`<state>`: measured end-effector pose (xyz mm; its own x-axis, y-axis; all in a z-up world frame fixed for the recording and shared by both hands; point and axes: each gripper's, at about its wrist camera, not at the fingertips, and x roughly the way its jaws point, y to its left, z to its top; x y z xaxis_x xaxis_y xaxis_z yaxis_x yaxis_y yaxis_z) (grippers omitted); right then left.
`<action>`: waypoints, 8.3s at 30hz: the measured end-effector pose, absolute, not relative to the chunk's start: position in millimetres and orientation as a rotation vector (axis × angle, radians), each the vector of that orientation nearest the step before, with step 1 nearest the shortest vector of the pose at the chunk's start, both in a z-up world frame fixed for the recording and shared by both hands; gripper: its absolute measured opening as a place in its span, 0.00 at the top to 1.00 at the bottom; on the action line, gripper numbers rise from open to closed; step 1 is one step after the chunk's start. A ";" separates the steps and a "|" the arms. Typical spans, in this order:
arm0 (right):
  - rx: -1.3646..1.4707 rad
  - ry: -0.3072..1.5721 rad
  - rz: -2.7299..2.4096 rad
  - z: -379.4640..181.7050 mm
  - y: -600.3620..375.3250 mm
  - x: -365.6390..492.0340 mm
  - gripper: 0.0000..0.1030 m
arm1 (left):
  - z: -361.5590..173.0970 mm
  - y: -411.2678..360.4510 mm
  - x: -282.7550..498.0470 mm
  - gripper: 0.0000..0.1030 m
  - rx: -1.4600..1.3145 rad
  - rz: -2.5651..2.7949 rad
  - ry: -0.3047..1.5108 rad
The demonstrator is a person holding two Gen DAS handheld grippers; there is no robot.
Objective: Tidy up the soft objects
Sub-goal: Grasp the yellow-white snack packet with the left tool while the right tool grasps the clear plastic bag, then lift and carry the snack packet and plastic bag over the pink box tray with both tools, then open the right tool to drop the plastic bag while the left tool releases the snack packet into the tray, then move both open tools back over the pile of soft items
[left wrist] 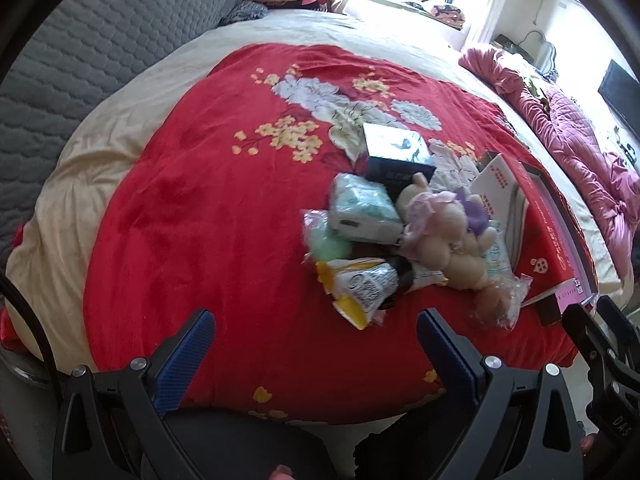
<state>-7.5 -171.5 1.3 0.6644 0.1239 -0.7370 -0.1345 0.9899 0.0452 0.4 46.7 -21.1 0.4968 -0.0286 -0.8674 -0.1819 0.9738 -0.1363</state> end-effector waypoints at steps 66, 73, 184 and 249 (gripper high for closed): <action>0.269 1.038 0.150 -52.0 -187.4 31.3 0.50 | -48.3 8.6 64.8 0.67 -0.051 -0.301 1.240; 0.268 1.058 0.158 -57.6 -186.2 35.1 0.50 | -59.2 -22.0 63.2 0.66 0.071 -0.341 1.242; 0.435 0.941 -0.253 -60.4 -442.3 81.5 0.48 | -40.5 -320.2 136.0 0.73 0.357 -0.528 1.238; 0.510 0.864 -0.299 -14.9 -433.3 55.8 0.24 | 6.3 -232.8 115.8 0.31 0.081 -0.496 1.196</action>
